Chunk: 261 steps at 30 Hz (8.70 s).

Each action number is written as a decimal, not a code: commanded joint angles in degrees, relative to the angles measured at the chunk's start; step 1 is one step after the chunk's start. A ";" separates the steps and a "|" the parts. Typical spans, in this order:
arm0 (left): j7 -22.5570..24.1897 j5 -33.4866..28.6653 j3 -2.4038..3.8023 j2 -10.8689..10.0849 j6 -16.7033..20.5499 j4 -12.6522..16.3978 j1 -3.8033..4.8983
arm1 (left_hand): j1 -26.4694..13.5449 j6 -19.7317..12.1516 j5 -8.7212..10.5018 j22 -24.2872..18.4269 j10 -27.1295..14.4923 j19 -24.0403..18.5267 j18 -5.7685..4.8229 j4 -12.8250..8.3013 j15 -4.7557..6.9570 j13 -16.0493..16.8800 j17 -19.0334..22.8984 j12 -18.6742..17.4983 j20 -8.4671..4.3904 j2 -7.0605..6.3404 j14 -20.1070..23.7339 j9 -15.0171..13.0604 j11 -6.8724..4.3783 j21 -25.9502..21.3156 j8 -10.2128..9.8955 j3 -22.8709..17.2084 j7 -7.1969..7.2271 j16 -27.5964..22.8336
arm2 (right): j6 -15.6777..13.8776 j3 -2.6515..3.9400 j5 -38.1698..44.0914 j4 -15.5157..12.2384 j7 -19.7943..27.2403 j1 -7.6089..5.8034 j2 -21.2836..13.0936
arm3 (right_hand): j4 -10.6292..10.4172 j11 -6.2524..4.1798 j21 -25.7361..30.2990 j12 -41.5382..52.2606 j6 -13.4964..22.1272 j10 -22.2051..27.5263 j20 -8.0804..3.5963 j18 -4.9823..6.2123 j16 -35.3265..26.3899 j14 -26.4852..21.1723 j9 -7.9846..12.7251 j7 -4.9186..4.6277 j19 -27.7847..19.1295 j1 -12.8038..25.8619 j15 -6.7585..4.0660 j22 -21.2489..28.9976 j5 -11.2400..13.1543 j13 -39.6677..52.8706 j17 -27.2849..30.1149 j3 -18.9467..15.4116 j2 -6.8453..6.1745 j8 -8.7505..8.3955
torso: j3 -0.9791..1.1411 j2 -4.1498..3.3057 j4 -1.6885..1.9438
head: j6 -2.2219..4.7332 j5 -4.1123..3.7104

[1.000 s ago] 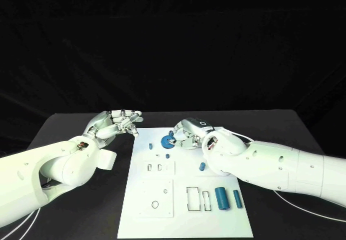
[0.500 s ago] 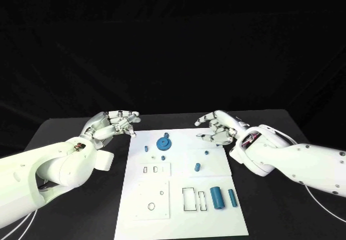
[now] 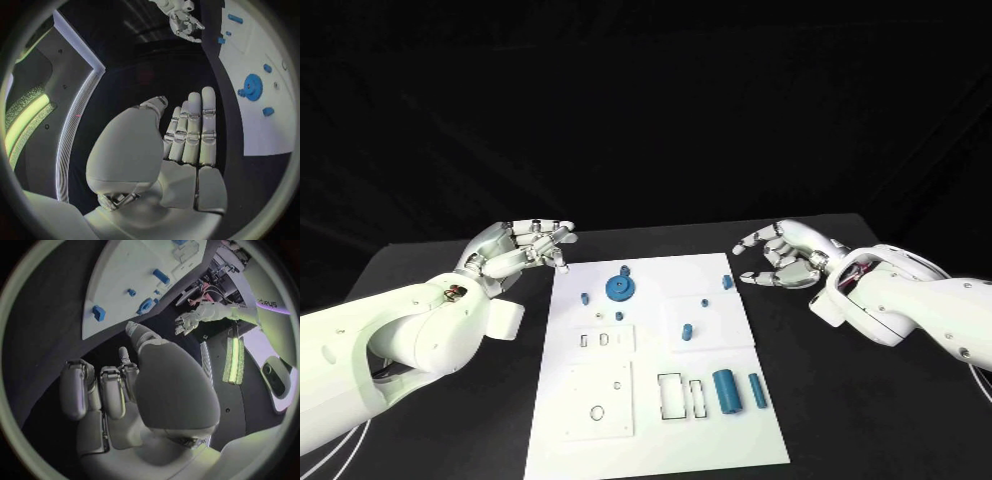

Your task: Assemble the parts on the task board

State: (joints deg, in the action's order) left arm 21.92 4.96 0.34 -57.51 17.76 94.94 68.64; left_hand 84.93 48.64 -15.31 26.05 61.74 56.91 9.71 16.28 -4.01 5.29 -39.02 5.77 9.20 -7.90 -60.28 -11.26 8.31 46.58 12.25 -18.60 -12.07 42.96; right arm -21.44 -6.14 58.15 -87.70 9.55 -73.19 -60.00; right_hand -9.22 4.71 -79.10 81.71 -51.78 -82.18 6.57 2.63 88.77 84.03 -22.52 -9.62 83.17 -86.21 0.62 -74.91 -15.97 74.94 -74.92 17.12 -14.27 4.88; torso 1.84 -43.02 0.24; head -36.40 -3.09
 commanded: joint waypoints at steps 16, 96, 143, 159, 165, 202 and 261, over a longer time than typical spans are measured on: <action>1.17 0.79 0.02 0.16 -1.18 -0.11 0.05 | -0.23 -0.07 0.12 0.09 -0.04 -0.44 0.79 -0.10 -0.06 0.01 -0.05 -0.20 0.00 -0.18 0.38 -0.10 0.05 0.42 -0.20 -0.47 -0.17 0.25 | 2.98 -0.12 3.94 6.61 -4.01 1.47 3.94 | -0.48 0.30 -0.43 0.05 1.39 -0.08 0.03 0.11 0.45 5.50 0.35 -0.32 0.72 0.60 0.09 -6.40 0.18 7.00 -13.39 -0.23 0.48 -0.54 | 0.15 -0.31 0.43 | -0.63 -0.19; 0.64 0.98 0.02 0.02 -1.56 -0.23 0.05 | -0.14 -0.06 0.16 0.28 -0.03 -0.70 0.80 -0.07 -0.06 0.04 -0.02 -0.16 0.01 -0.34 0.44 -0.16 0.07 0.77 -0.14 -0.87 -0.19 0.27 | 0.65 -0.26 2.93 10.23 -4.79 3.88 9.02 | -2.91 -0.96 -3.66 2.57 -4.82 -2.58 -0.82 -0.74 1.09 5.89 -0.64 1.16 2.92 3.21 -0.91 -9.36 2.75 9.19 -14.79 2.44 2.55 3.98 | 0.24 -0.35 0.35 | -1.10 -0.34; 0.39 0.43 -0.01 1.27 -1.45 -1.18 0.04 | -0.21 -0.06 0.16 0.37 -0.03 -0.82 0.80 -0.01 -0.07 0.05 -0.01 -0.14 0.03 -0.34 0.44 -0.18 0.07 0.93 -0.12 -1.06 -0.19 0.30 | -9.39 -0.21 14.51 -7.56 -15.61 1.90 14.52 | -4.63 -3.60 -6.10 2.63 -5.78 -3.22 -3.16 -1.42 0.87 5.79 -3.91 4.07 4.44 6.86 -3.31 -11.59 7.12 9.56 -14.39 5.72 5.69 13.17 | -0.48 1.11 0.22 | -1.68 1.30; 0.54 -0.03 -0.02 2.62 -1.63 -1.56 0.02 | -0.63 -0.05 0.24 0.43 0.00 -0.91 0.79 0.20 -0.12 0.07 -0.02 -0.11 0.06 -0.33 0.40 -0.21 0.11 1.05 -0.09 -1.06 -0.24 0.35 | -8.38 -0.69 21.99 -5.80 -21.30 6.57 22.96 | -4.28 -3.61 -6.12 2.55 -5.70 -3.18 -3.15 -1.42 0.61 5.67 -3.96 4.09 4.48 6.55 -3.32 -11.63 6.11 9.52 -13.91 6.03 5.43 13.55 | -0.79 1.46 0.21 | -3.27 3.47; 0.50 -0.03 -0.03 2.69 -1.77 -1.55 0.03 | -0.63 -0.05 0.24 0.43 0.00 -0.91 0.79 0.20 -0.12 0.07 -0.02 -0.11 0.06 -0.33 0.40 -0.21 0.11 1.05 -0.09 -1.06 -0.24 0.35 | -7.64 -0.74 23.87 -4.17 -22.49 8.10 24.94 | -4.28 -3.61 -6.08 2.52 -5.69 -3.15 -3.15 -1.41 0.62 5.68 -3.96 4.08 4.46 6.56 -3.32 -11.60 6.09 9.49 -13.92 6.03 5.41 13.56 | -0.71 1.39 0.14 | -3.56 3.86; 0.37 0.21 -0.03 2.42 -2.10 -1.33 0.04 | -0.69 -0.01 0.23 0.49 0.05 -1.01 0.81 0.11 -0.10 0.10 -0.02 -0.06 0.08 -0.35 0.40 -0.25 0.06 1.18 -0.04 -1.17 -0.16 0.39 | -6.84 -1.00 26.95 0.64 -24.75 10.83 28.67 | -4.42 -3.47 -6.08 2.46 -5.25 -3.11 -3.12 -1.42 0.65 5.70 -3.89 3.90 4.49 7.29 -3.25 -11.63 6.09 9.47 -13.99 5.66 4.25 13.84 | -0.75 1.42 0.11 | -4.52 4.73; 0.35 0.34 -0.03 2.66 -2.16 -1.89 0.02 | -0.69 -0.01 0.23 0.49 0.05 -1.01 0.81 0.11 -0.10 0.10 -0.02 -0.06 0.08 -0.35 0.40 -0.25 0.06 1.18 -0.04 -1.17 -0.16 0.39 | -6.23 -1.07 27.06 0.77 -25.28 10.89 28.66 | -5.66 -1.87 -4.72 -0.32 -1.27 -0.63 -2.03 -1.12 0.32 5.55 -2.34 2.07 3.92 8.71 -1.92 -10.82 7.41 7.08 -13.42 4.22 1.69 12.44 | -0.69 1.46 0.09 | -4.90 4.40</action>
State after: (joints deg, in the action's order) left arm 21.87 5.20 0.28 -54.90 16.65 93.02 68.62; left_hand 84.62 48.65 -15.31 26.48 61.75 56.29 9.70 16.52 -4.01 5.33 -39.02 5.77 9.41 -8.21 -60.28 -11.44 8.31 47.38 12.25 -19.46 -12.07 42.96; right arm -27.64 -7.21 84.69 -86.89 -15.60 -62.34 -31.33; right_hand -14.89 2.88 -84.13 81.59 -53.40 -83.20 4.13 2.14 89.44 84.01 -24.88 -7.58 84.01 -77.39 -1.62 -74.91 -8.54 74.93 -74.95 21.41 -12.22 17.51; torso 1.15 -41.57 0.31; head -41.30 1.32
